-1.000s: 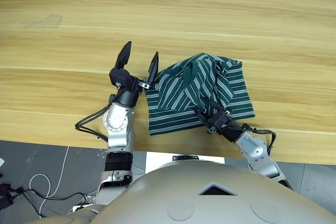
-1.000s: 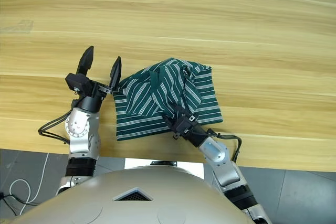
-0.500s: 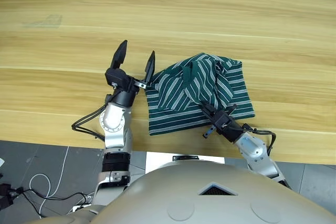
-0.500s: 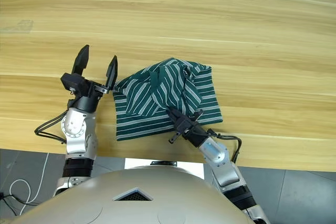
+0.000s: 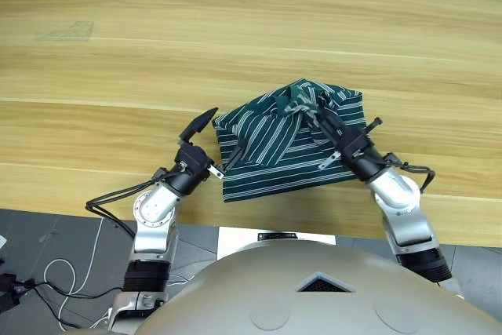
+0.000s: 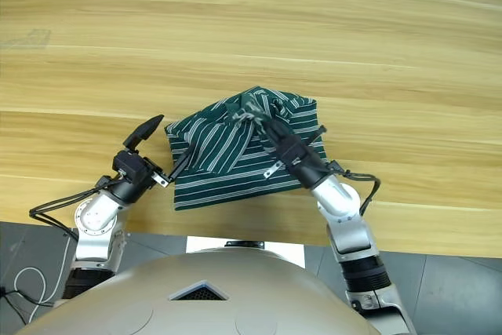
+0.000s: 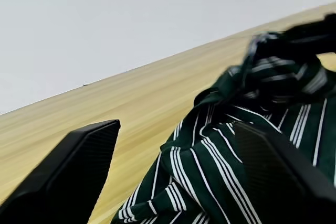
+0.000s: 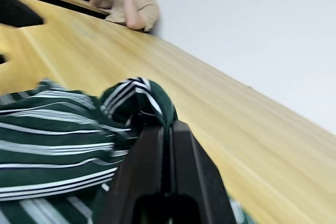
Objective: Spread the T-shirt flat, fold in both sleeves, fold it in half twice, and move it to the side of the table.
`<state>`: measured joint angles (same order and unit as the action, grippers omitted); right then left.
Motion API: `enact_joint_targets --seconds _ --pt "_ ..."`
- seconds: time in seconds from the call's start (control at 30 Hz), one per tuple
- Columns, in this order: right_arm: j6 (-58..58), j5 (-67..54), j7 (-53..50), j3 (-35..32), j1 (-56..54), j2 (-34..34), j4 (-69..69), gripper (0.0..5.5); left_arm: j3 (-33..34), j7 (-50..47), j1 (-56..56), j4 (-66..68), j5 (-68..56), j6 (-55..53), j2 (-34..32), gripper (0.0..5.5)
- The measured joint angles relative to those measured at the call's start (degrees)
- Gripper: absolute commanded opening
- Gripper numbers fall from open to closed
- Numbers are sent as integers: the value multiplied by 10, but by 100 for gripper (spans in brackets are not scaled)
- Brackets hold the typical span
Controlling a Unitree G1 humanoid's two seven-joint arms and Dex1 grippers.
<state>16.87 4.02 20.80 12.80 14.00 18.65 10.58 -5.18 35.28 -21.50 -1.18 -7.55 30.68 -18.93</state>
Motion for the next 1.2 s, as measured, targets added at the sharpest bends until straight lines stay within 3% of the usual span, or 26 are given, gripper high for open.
enact_joint_targets --seconds 0.4,0.63,0.93,1.2 --pt "-11 -53 0 -78 -118 -4 -59 4 -32 -34 90 96 53 -42 23 402" --pt "-21 -80 1 -110 -206 -10 -120 4 -61 -32 91 110 56 -42 37 402" --pt "-21 -84 6 -125 -240 -11 -143 4 -72 -21 73 90 38 -48 37 402" --pt "-18 -78 6 -125 -250 -12 -162 0 -72 12 52 54 -20 -116 34 263"
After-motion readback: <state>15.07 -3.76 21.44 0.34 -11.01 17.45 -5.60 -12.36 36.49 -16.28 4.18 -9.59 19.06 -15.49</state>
